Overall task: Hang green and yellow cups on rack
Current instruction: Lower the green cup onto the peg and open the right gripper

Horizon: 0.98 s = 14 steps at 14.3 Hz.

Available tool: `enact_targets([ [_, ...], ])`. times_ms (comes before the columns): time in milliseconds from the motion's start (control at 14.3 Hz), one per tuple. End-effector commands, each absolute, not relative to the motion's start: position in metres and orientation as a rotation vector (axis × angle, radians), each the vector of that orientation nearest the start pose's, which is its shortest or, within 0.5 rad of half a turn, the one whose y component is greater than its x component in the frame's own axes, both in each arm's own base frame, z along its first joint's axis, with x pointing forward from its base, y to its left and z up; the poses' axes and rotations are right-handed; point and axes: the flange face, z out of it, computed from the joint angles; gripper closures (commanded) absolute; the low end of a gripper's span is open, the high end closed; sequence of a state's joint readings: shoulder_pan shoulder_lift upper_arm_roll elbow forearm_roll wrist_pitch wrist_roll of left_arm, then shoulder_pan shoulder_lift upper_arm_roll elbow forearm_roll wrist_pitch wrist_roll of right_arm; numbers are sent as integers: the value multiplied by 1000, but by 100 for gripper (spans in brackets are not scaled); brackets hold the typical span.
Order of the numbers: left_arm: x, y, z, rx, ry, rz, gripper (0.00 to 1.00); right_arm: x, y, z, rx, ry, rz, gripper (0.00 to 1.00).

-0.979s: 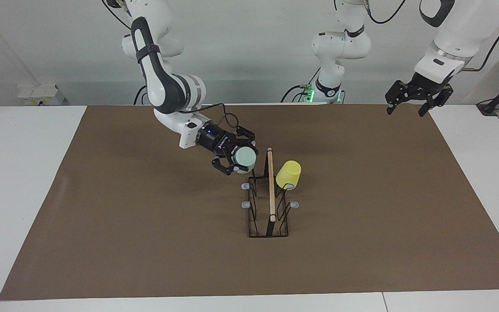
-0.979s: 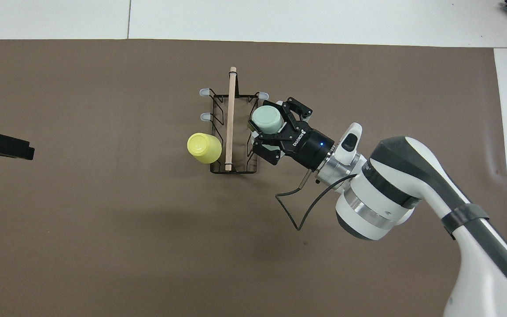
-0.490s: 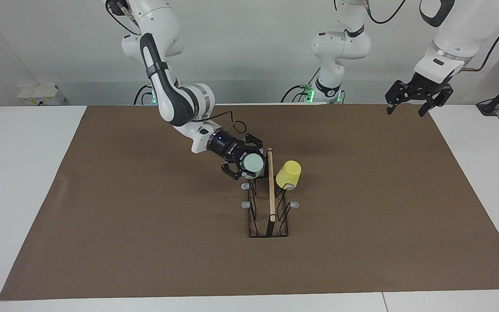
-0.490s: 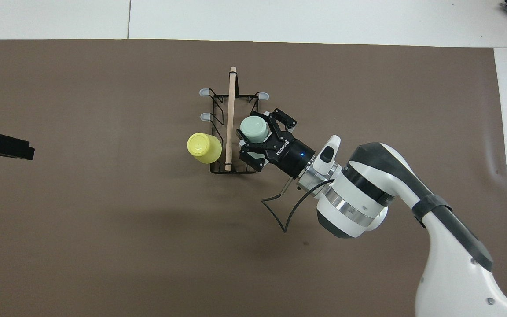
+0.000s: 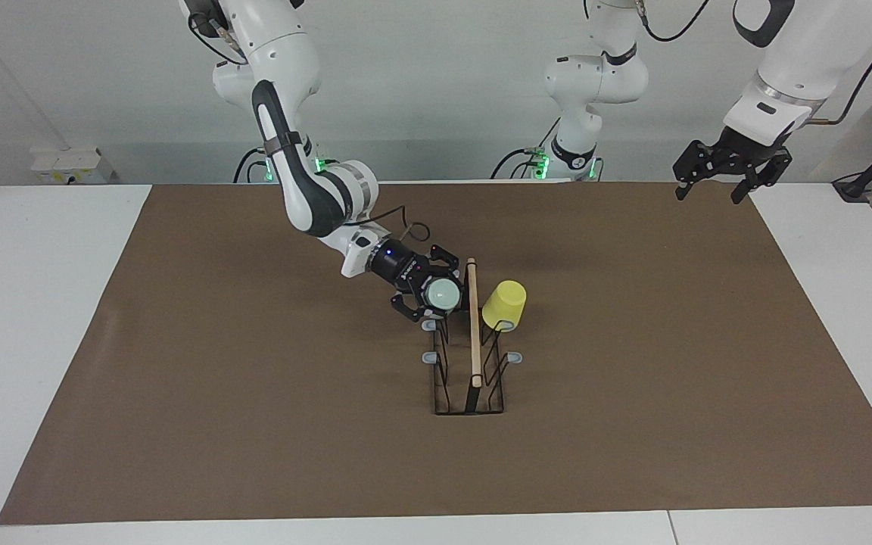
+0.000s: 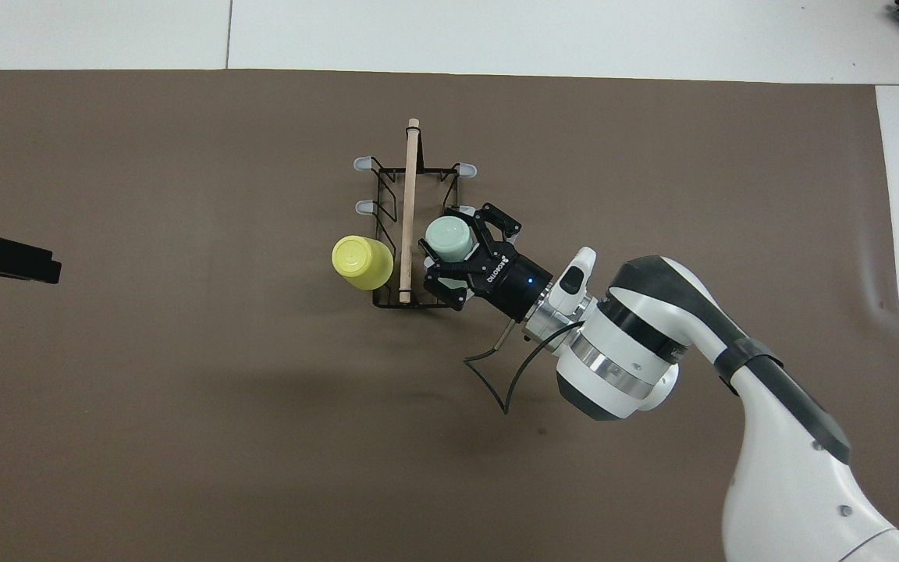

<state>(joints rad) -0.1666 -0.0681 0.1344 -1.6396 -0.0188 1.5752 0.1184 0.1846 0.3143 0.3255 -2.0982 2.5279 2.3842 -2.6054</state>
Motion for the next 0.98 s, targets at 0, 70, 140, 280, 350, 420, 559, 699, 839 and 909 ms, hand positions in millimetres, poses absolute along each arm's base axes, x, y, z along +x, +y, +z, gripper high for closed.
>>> enact_targets([
  [0, 528, -17, 629, -3147, 223, 6, 0, 505, 292, 284, -1819, -638, -1468, 100],
  [70, 528, -17, 630, -3147, 223, 3, 0, 505, 292, 284, -1822, -639, -1466, 100],
  [140, 528, -17, 630, -3147, 223, 3, 0, 505, 292, 284, -1824, -639, -1466, 100],
  [280, 528, -18, 629, -3147, 226, 6, 0, 505, 292, 284, -1826, -638, -1464, 100],
  [350, 528, -17, 629, -3147, 223, 6, 0, 505, 291, 284, -1832, -638, -1462, 94],
  [420, 528, -18, 629, -3147, 226, 6, 0, 505, 290, 284, -1842, -638, -1458, 76],
  [559, 528, -18, 629, -3147, 228, 6, 0, 507, 290, 285, -1845, -636, -1460, 39],
  [699, 528, -18, 629, -3147, 226, 6, 0, 508, 290, 287, -1844, -636, -1462, 0],
  [839, 528, -18, 629, -3147, 226, 6, 0, 511, 290, 291, -1843, -634, -1470, 0],
  [909, 528, -17, 629, -3147, 223, 6, 0, 513, 288, 295, -1864, -640, -1471, 0],
])
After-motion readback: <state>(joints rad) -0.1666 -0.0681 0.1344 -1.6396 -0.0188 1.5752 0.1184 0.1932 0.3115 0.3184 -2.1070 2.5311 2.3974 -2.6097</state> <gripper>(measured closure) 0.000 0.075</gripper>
